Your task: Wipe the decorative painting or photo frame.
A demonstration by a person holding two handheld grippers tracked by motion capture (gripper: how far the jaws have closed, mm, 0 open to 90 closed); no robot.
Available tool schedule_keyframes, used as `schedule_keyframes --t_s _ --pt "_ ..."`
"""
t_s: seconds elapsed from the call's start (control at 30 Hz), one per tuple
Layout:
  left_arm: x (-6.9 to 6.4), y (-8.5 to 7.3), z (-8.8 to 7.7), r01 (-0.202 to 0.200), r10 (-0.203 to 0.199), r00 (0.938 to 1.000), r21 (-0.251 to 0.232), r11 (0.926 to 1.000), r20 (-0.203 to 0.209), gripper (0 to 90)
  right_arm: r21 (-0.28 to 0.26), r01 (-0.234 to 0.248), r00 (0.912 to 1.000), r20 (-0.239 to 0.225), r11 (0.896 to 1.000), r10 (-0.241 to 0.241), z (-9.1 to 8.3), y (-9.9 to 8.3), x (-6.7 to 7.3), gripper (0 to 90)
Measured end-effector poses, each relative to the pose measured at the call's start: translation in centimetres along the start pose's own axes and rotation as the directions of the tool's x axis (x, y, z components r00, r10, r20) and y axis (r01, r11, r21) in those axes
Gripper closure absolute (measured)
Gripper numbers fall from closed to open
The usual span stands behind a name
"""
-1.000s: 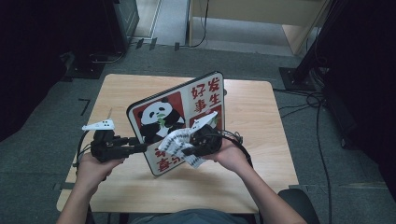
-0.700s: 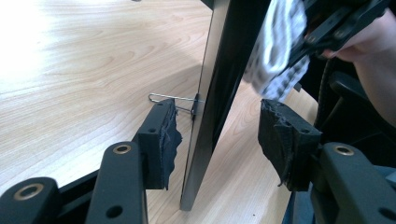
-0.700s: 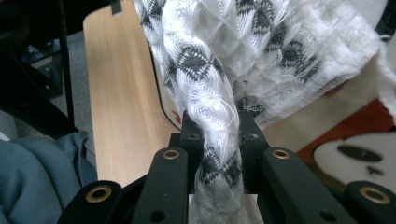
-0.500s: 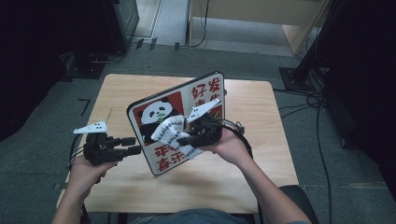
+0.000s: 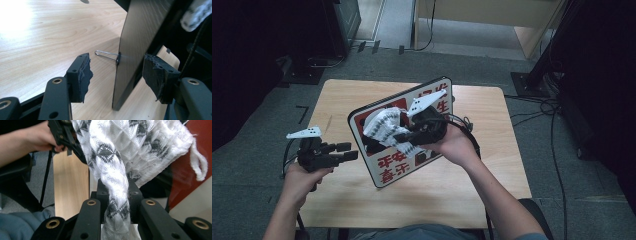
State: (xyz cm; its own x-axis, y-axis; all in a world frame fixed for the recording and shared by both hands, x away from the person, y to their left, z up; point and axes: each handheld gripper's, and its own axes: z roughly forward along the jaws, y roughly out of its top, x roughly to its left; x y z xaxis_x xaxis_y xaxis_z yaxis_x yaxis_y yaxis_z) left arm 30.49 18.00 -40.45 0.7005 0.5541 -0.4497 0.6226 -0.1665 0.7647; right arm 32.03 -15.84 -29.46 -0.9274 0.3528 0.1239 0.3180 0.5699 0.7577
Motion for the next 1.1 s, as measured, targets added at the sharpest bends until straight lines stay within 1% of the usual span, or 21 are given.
schedule_keyframes --t_s 0.2,0.3,0.33,0.4,0.47,0.53,0.6,0.67,0.77,0.87,1.1 --pt "0.5 0.8 0.7 -0.008 0.008 1.0 0.003 1.0 -0.002 38.9 -0.023 0.031 0.9994 0.015 0.999 -0.03 -0.8 2.1 0.3 78.7" --pt "0.6 1.1 1.0 -0.021 0.021 0.9994 -0.013 0.9997 -0.029 39.0 -0.029 0.043 0.9987 0.028 0.999 -0.042 -1.0 3.4 0.5 78.7" --pt "0.6 1.3 1.0 -0.03 0.03 0.9992 -0.016 0.9994 -0.028 39.0 -0.029 0.048 0.9985 0.028 0.998 -0.047 -1.0 3.8 0.6 78.7" --pt "0.6 1.6 1.1 -0.037 0.037 0.9991 -0.02 0.9991 -0.019 38.9 -0.034 0.051 0.9982 0.033 0.998 -0.05 -1.0 4.6 0.8 78.7" --pt "0.6 1.8 1.3 -0.033 0.033 0.9994 -0.024 0.9992 -0.008 38.9 -0.041 0.055 0.998 0.034 0.998 -0.054 -1.0 5.3 1.0 78.7" --pt "0.7 2.0 1.4 -0.034 0.034 0.9994 -0.019 0.9993 -0.001 39.0 -0.048 0.059 0.9978 0.032 0.997 -0.058 -0.7 6.2 1.3 78.7" --pt "0.8 2.1 1.4 -0.036 0.036 0.9993 -0.01 0.9993 0.003 38.9 -0.044 0.061 0.9978 0.03 0.997 -0.06 -0.4 6.8 1.6 78.7" --pt "0.9 2.2 1.3 -0.045 0.045 0.999 -0.014 0.9989 0.008 39.1 -0.036 0.064 0.9976 0.029 0.997 -0.063 0.1 7.3 1.6 78.7" --pt "0.8 2.2 1.2 -0.048 0.048 0.9988 -0.015 0.9987 0.01 39.3 -0.02 0.057 0.9981 0.027 0.998 -0.056 1.0 7.5 1.5 78.6" --pt "0.7 2.1 1.1 -0.05 0.05 0.9987 -0.014 0.9987 0.008 39.3 -0.004 0.053 0.9982 0.028 0.999 -0.053 1.7 7.3 1.4 78.6" --pt "0.6 2.0 1.0 -0.045 0.045 0.9989 -0.015 0.9989 0.008 39.5 0.021 0.043 0.9989 0.019 0.999 -0.044 2.7 6.6 1.0 78.4"
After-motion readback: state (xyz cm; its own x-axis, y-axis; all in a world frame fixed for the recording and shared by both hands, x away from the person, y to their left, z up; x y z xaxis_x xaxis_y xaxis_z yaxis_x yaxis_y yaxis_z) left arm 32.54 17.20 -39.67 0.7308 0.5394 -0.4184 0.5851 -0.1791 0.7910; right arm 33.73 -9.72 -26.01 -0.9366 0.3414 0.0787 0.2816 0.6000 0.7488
